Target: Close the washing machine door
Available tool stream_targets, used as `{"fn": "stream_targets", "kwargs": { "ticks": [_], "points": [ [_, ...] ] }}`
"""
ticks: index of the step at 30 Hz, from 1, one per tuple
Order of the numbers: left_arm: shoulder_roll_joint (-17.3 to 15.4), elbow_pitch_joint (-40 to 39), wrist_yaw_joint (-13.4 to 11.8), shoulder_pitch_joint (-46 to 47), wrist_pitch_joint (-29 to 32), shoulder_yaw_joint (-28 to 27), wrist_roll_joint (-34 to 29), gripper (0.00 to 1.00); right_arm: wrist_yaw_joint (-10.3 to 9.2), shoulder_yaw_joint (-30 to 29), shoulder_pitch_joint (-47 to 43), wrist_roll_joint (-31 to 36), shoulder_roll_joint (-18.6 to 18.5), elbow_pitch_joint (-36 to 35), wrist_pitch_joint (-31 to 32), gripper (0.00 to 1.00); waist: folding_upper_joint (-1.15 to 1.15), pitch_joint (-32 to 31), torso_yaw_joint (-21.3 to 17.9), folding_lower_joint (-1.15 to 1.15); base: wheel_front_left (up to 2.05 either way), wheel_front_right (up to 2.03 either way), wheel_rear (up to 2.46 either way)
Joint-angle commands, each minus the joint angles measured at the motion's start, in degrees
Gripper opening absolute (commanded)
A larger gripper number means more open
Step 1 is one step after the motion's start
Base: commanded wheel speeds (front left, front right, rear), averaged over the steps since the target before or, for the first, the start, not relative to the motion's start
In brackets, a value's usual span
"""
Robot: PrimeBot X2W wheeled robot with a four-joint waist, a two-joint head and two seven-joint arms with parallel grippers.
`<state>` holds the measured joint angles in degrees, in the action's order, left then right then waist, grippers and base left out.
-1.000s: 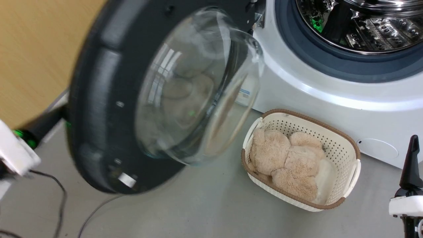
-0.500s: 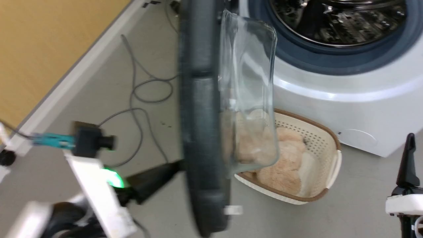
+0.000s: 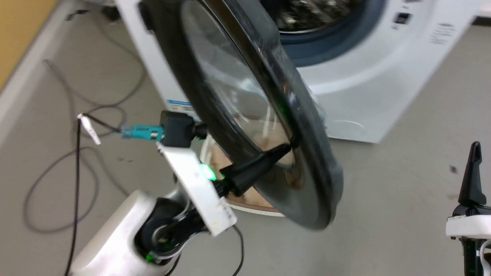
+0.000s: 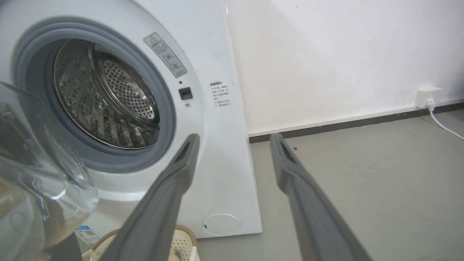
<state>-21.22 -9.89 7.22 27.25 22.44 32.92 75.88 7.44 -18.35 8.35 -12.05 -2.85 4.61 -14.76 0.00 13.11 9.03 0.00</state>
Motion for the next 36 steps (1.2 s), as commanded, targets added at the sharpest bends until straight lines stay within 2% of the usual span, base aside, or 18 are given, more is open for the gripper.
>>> {"fn": "stream_targets", "kwargs": {
  "ticks": [1, 8, 12, 18, 24, 25, 26, 29, 31, 33, 36],
  "points": [
    [0.97, 1.62, 0.26, 1.84, -1.75, 1.00, 0.18, 0.00, 0.05, 0.14, 1.00, -0.35, -0.03, -0.01, -0.24, 1.00, 0.00, 1.22, -4.22, 0.00, 0.00, 0.00, 0.00],
    [2.45, 10.93, 0.26, 7.17, -11.04, 3.82, 1.10, 0.00, 0.05, 0.73, 2.23, -2.04, -0.03, 0.20, -0.24, 1.00, 0.00, 2.97, -12.21, 0.00, 0.00, 0.00, 0.00],
    [3.13, 15.63, 0.26, 10.17, -15.05, 5.14, 2.27, 0.00, 0.05, 0.50, 2.66, -2.66, -0.03, 0.24, -0.24, 1.00, 0.00, 3.90, -15.15, 0.00, 0.00, 0.00, 0.00],
    [4.15, 21.07, 0.26, 13.92, -18.99, 7.20, 5.04, 0.00, 0.05, 1.05, 2.83, -3.38, -0.03, 0.85, -0.24, 1.00, 0.00, 4.33, -17.40, 0.00, 0.00, 0.00, 0.00],
    [2.60, 22.71, 0.26, 14.46, -24.16, 10.00, 4.56, 0.00, 0.05, 2.36, 2.36, -3.30, -0.03, 0.46, -0.24, 1.00, 0.00, 3.14, -17.43, 0.00, 0.00, 0.00, 0.00],
    [1.54, 23.02, 0.26, 13.77, -28.70, 11.69, 2.78, 0.47, 0.05, 3.04, 1.77, -3.27, -0.03, -0.27, -0.24, 1.00, 0.00, 1.49, -16.57, 0.00, 0.00, 0.00, 0.00],
    [0.99, 23.30, 0.26, 13.50, -30.56, 12.25, 1.72, 1.00, 0.05, 3.26, 1.51, -3.03, -0.03, -0.76, -0.24, 1.00, 0.00, 0.82, -16.18, 0.00, 0.00, 0.00, 0.00],
    [-1.05, 25.73, 0.26, 13.25, -35.77, 13.52, -4.51, 1.00, 0.05, 3.49, 1.01, -2.54, -0.03, -2.59, -0.24, 1.00, 0.00, -1.26, -14.98, 0.00, 0.00, 0.00, 0.00],
    [-1.73, 28.88, -0.12, 13.20, -37.11, 12.65, -10.63, 1.00, 0.05, 3.24, 0.91, -2.46, -0.03, -3.88, -0.24, 1.00, 0.00, -2.59, -14.10, 0.00, 0.00, 0.00, 0.00],
    [-0.66, 29.98, -2.57, 12.68, -37.37, 7.99, -16.66, 1.00, 0.05, 2.82, 1.06, -2.09, -0.03, -5.35, -0.24, 1.00, 0.00, -3.70, -13.09, 0.00, 0.00, 0.00, 0.00],
    [1.35, 27.60, -7.36, 9.65, -37.41, -0.96, -28.18, 1.00, 0.05, 2.52, 1.57, -1.21, -0.03, -7.14, -0.24, 1.00, 0.00, -5.06, -11.64, 0.00, 0.00, 0.00, 0.00]
  ]
}}
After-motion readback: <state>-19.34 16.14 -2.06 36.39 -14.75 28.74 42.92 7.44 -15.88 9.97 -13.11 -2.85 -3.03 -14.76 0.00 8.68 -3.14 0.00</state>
